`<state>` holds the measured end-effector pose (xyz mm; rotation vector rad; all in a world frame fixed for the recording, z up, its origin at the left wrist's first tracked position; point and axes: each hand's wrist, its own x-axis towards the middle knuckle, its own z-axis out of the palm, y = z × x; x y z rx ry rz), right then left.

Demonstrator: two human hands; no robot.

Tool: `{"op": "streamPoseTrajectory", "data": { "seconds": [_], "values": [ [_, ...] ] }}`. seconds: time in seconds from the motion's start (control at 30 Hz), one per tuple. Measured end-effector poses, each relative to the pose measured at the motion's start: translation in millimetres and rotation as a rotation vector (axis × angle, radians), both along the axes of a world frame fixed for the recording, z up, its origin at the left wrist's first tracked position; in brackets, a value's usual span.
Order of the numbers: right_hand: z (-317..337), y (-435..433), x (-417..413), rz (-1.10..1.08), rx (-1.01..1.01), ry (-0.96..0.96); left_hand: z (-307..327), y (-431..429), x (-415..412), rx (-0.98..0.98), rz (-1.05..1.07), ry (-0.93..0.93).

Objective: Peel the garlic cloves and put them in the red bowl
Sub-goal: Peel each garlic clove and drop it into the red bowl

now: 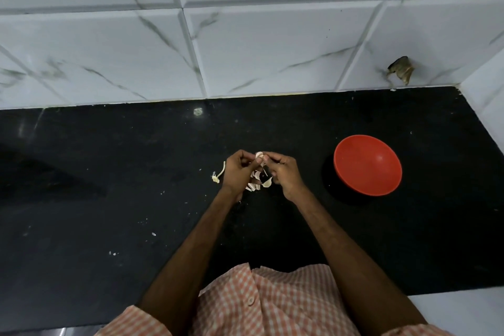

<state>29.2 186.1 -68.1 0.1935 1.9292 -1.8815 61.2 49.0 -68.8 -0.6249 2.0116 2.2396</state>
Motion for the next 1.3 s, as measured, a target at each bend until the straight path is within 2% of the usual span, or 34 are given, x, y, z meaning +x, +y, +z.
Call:
{"op": "streamPoseTrajectory", "data": {
  "seconds": [0.13,0.37,0.6,0.73,0.8,0.93,1.07,1.13,1.2,1.3],
  "values": [
    [-9.7,-0.2,0.6,-0.022,0.001,-0.034,-3.4,-0.8,-2.0,-0.075,0.004,0.026],
    [-16.5,-0.6,2.0,-0.071,0.128,0.037,-7.4,3.3,-2.0,0.005,0.038,-0.010],
    [-24.0,-1.9,3.4,-0.024,0.250,0.158,-8.7,8.4,-1.8,0.148,0.115,-0.083],
    [-26.2,-3.1,-1.3,-0.026,0.255,0.127,-8.1,5.5,-3.0,0.156,0.083,-0.118],
    [-28.6,-1.3,-3.2,-0.011,0.313,0.135,-10.6,2.4,-2.0,0.047,0.071,-0.135],
    [-33.6,5.0,-3.2,0.124,0.551,0.152,-20.8,-9.0,0.4,-0.518,-0.025,-0.128],
    [-32.5,6.9,-2.3,0.213,0.764,0.205,-15.9,-16.0,4.7,-0.705,-0.159,-0.124],
    [-27.9,9.2,-4.4,0.196,0.718,0.213,-12.8,-22.6,6.0,-0.810,-0.192,-0.075],
    [-25.1,14.4,-9.2,0.122,0.590,0.172,-12.7,-35.9,4.6,-0.918,-0.206,-0.033],
    [-26.8,25.3,-19.1,0.007,0.483,0.099,-16.4,-52.9,4.4,-0.905,-0.326,-0.142]
  ]
}}
